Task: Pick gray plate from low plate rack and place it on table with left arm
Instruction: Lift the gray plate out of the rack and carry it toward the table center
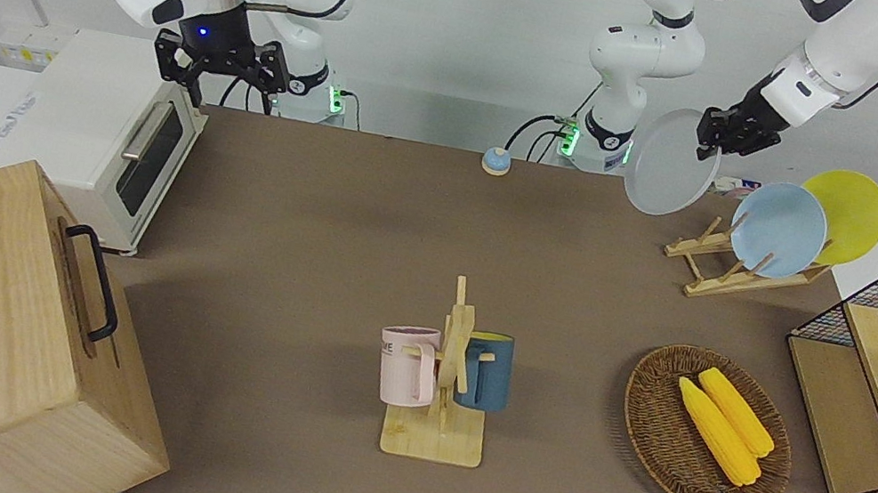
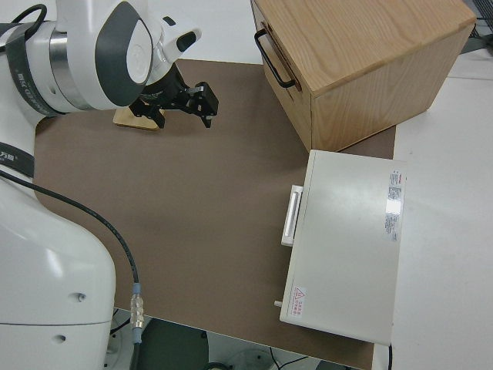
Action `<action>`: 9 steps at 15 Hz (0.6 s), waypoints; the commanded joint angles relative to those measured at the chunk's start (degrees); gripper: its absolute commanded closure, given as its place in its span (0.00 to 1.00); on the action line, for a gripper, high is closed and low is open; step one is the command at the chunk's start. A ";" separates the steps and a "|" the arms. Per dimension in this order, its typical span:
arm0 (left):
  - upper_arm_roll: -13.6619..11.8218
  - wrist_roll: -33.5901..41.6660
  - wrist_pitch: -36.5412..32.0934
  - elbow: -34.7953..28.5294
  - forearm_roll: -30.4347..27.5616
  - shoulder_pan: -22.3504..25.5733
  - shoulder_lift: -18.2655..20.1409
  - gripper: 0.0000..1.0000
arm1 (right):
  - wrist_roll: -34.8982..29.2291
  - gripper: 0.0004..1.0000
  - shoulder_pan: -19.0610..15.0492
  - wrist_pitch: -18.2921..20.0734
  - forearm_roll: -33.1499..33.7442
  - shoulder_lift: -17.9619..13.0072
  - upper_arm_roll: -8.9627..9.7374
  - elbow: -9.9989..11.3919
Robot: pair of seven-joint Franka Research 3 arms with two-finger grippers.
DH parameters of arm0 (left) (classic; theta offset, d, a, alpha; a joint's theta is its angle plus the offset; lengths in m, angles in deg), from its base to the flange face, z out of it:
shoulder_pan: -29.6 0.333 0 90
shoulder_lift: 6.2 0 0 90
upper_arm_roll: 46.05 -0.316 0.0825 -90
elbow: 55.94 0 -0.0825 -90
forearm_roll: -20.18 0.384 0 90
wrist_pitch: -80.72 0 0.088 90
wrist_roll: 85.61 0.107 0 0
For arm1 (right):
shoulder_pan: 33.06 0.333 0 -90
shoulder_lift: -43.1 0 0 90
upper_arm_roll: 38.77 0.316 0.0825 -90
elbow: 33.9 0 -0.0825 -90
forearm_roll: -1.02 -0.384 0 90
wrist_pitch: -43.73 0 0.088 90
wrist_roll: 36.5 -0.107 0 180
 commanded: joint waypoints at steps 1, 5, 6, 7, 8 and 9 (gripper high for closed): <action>-0.37 3.05 4.62 -5.93 -4.71 0.13 0.37 1.00 | -0.74 0.02 -1.08 0.83 0.09 -0.07 1.03 -0.52; -0.37 12.09 13.22 -15.42 -9.80 0.48 -0.50 1.00 | -0.74 0.02 -1.08 0.75 0.09 -0.15 1.03 -0.52; -0.63 15.34 14.81 -17.19 -12.17 1.00 -1.64 1.00 | -0.74 0.02 -1.08 0.83 0.09 -0.07 1.03 -0.52; -0.63 17.72 15.70 -18.25 -12.45 1.01 -2.52 1.00 | -0.74 0.02 -1.08 0.83 0.09 -0.15 1.03 -0.52; -0.63 19.83 16.75 -18.69 -12.45 1.01 -3.66 1.00 | -0.74 0.02 -1.08 0.83 0.09 -0.15 1.03 -0.52; -0.63 21.07 17.46 -19.13 -12.54 0.92 -4.54 1.00 | -0.74 0.02 -1.16 0.75 0.09 -0.15 1.03 -0.52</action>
